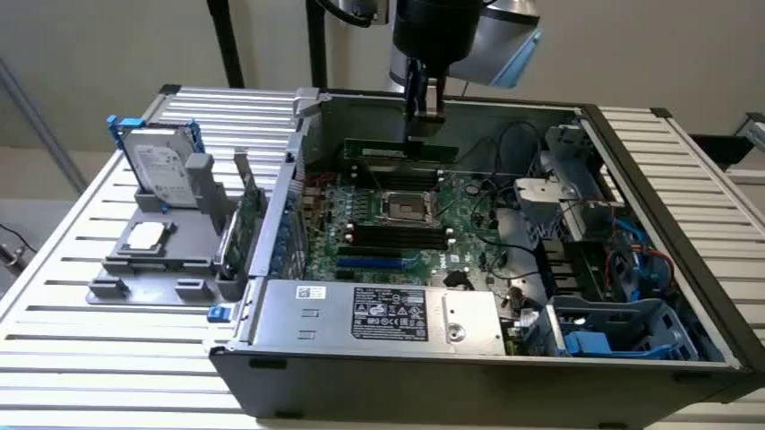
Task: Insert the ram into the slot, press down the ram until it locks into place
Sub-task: 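Insert the ram into the slot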
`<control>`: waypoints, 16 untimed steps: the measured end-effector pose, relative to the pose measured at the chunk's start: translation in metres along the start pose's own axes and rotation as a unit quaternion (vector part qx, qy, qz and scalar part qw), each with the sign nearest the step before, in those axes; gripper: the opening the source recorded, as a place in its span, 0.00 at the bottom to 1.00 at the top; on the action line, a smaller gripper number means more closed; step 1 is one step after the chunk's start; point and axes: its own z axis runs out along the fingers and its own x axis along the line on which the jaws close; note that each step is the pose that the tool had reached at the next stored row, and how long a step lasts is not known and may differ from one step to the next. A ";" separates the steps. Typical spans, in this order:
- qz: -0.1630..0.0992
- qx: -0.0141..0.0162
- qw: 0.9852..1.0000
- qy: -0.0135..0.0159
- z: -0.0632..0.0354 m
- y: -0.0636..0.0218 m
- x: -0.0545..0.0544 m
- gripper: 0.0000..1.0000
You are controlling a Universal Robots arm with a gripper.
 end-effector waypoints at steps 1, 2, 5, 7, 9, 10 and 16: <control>0.000 0.000 1.000 0.000 0.0000 0.0000 0.000 0.13; 0.000 0.000 1.000 0.000 0.0000 0.0000 0.000 0.13; 0.000 0.000 1.000 0.000 0.0000 0.0000 0.000 0.13; 0.000 0.000 1.000 0.000 0.0000 0.0000 0.000 0.13; 0.000 0.000 1.000 0.000 0.0000 0.0000 0.000 0.13; 0.000 0.000 1.000 0.000 0.0000 0.0000 0.000 0.13; 0.000 0.000 1.000 0.000 0.0032 -0.0012 0.000 0.13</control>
